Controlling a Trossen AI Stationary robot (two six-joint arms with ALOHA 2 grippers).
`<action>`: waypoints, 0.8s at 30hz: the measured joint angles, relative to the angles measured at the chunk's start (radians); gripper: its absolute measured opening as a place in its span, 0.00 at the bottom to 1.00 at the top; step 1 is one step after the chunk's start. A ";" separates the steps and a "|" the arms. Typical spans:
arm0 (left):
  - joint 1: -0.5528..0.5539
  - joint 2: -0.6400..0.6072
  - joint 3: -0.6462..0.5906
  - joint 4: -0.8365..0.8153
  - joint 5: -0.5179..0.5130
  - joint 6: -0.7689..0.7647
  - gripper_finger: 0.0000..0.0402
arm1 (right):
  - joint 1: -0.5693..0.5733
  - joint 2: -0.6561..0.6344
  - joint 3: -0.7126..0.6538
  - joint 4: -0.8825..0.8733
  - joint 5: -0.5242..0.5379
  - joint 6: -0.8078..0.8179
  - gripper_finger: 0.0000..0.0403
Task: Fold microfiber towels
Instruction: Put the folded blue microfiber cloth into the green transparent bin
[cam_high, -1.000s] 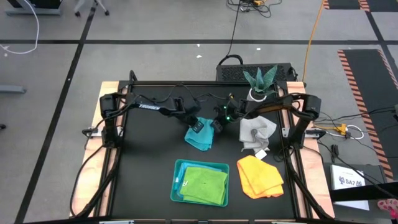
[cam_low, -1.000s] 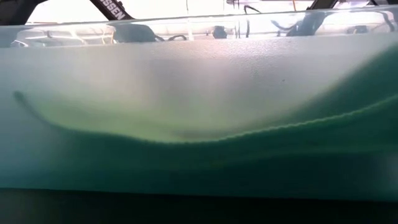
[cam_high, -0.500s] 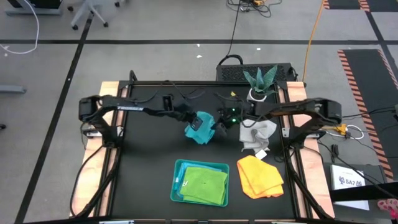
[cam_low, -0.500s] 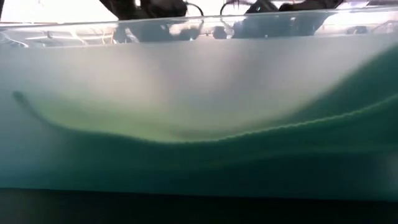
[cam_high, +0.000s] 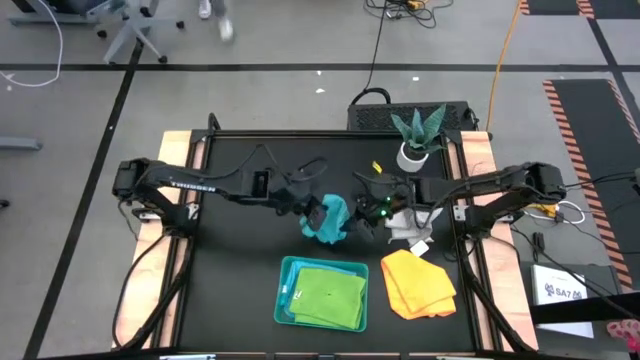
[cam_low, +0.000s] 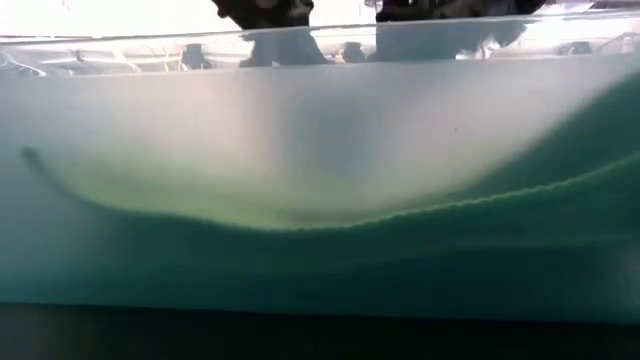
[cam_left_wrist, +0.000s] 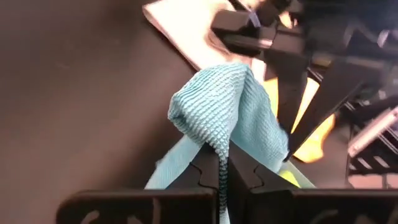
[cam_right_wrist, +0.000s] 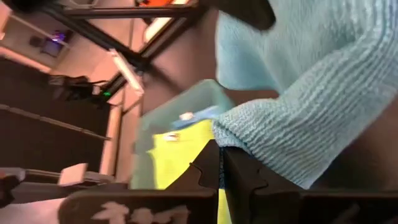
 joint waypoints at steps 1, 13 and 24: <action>-0.018 0.000 0.008 -0.017 -0.011 -0.011 0.01 | 0.020 0.000 0.012 -0.005 0.014 0.005 0.00; -0.225 0.000 0.164 -0.198 -0.080 -0.102 0.00 | 0.231 0.001 0.156 -0.100 0.172 0.047 0.00; -0.312 0.001 0.191 -0.264 -0.062 -0.074 0.00 | 0.393 0.087 0.161 -0.002 0.423 0.255 0.00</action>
